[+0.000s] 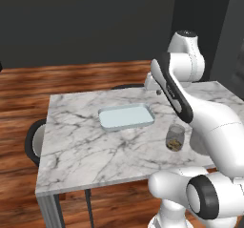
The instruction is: Pick the jar and jar from the dining table and place them in the open cabinet. Close the cabinet after placing the objects.
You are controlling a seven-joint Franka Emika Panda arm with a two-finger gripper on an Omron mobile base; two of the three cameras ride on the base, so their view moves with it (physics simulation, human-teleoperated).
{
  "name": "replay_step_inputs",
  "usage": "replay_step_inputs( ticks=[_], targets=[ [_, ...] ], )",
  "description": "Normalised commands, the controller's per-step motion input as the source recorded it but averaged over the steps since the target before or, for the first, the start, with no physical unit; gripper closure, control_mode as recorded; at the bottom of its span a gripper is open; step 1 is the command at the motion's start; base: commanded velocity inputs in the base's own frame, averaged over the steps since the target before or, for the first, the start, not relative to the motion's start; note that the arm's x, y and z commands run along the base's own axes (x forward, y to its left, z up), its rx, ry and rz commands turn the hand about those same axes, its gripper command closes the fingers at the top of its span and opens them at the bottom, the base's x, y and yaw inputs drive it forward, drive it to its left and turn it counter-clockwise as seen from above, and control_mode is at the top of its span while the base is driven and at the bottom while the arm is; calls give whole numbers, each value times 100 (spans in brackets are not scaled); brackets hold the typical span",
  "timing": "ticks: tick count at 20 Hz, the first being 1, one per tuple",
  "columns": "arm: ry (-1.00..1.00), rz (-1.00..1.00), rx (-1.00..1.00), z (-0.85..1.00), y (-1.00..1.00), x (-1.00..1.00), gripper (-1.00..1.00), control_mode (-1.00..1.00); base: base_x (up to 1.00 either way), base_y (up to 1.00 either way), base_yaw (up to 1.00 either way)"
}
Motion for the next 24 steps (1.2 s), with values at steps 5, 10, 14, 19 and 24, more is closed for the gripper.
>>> replay_step_inputs(
  ticks=[5,10,14,19,24],
  targets=[
    [0,0,-1,-2,-1,-3,-100,-100,0,0,0],
    [-4,0,-1,-24,0,-13,-100,-100,0,0,0],
    [5,-1,0,-26,0,0,-100,-100,0,0,0],
    [11,0,1,-22,-11,0,-100,-100,0,0,0],
    [12,0,2,-15,-14,0,-100,-100,0,0,0]
  ],
)
